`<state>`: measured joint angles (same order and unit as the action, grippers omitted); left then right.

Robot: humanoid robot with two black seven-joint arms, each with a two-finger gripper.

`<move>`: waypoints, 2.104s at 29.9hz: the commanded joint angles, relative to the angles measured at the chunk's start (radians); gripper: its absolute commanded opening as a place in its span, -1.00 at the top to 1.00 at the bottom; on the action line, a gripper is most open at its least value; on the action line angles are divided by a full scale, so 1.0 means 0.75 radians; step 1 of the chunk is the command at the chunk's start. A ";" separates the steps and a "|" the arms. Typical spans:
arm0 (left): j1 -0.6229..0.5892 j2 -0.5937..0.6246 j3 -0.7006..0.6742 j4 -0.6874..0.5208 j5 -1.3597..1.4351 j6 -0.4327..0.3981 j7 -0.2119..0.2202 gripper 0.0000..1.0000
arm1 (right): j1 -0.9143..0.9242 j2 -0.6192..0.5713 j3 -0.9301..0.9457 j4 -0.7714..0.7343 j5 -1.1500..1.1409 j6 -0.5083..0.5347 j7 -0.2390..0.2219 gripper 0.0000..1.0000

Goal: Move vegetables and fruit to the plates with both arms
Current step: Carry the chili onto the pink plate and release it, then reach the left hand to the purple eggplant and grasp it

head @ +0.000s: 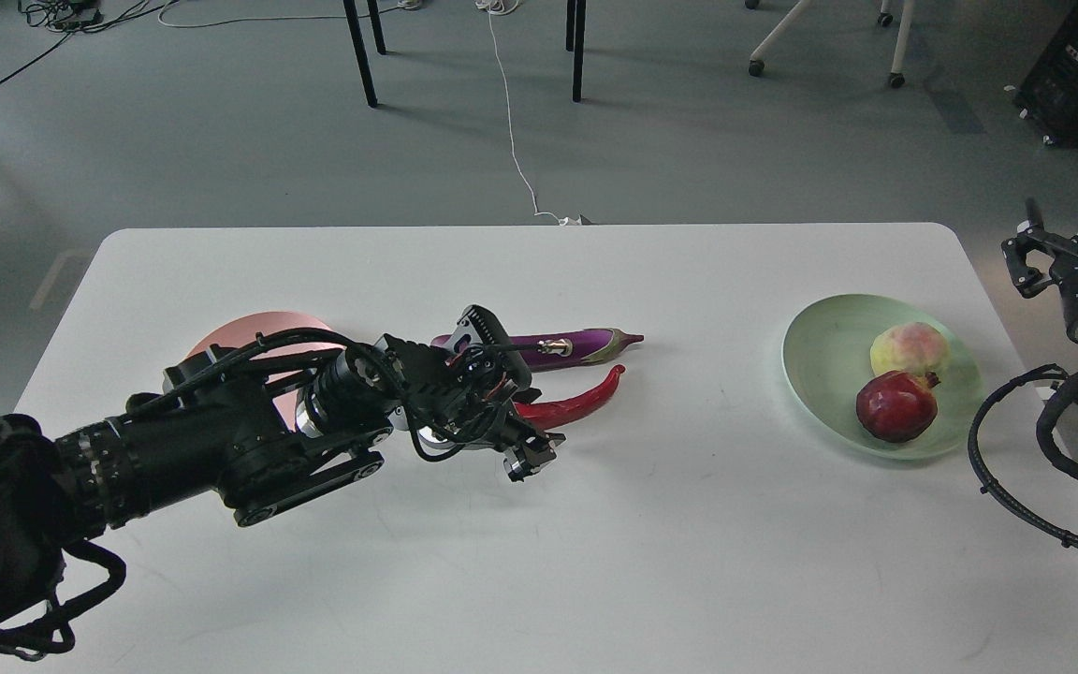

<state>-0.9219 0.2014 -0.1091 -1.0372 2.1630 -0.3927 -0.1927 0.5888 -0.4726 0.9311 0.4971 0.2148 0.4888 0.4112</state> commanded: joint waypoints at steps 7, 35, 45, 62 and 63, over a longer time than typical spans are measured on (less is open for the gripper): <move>-0.008 0.085 -0.028 -0.034 -0.014 0.000 -0.017 0.68 | 0.004 0.008 0.004 0.004 0.000 0.000 0.000 -0.97; 0.202 0.967 -0.137 -0.167 -0.358 0.217 -0.144 0.15 | 0.017 0.047 0.012 0.012 0.000 0.000 0.000 -0.97; 0.178 0.951 -0.139 -0.169 -0.366 0.202 -0.144 -0.55 | 0.013 0.035 0.016 0.014 0.000 0.000 0.000 -0.97; -0.286 0.102 0.057 0.078 -0.209 0.135 -0.093 -0.41 | -0.004 0.021 0.018 0.010 0.000 0.000 0.004 -0.97; -0.280 0.079 0.080 0.102 -0.195 0.137 -0.095 -0.41 | -0.004 0.013 0.018 0.010 0.000 0.000 0.008 -0.97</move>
<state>-1.1293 0.3241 -0.1062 -1.0142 1.9723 -0.2978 -0.2631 0.5883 -0.4514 0.9449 0.5049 0.2147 0.4888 0.4124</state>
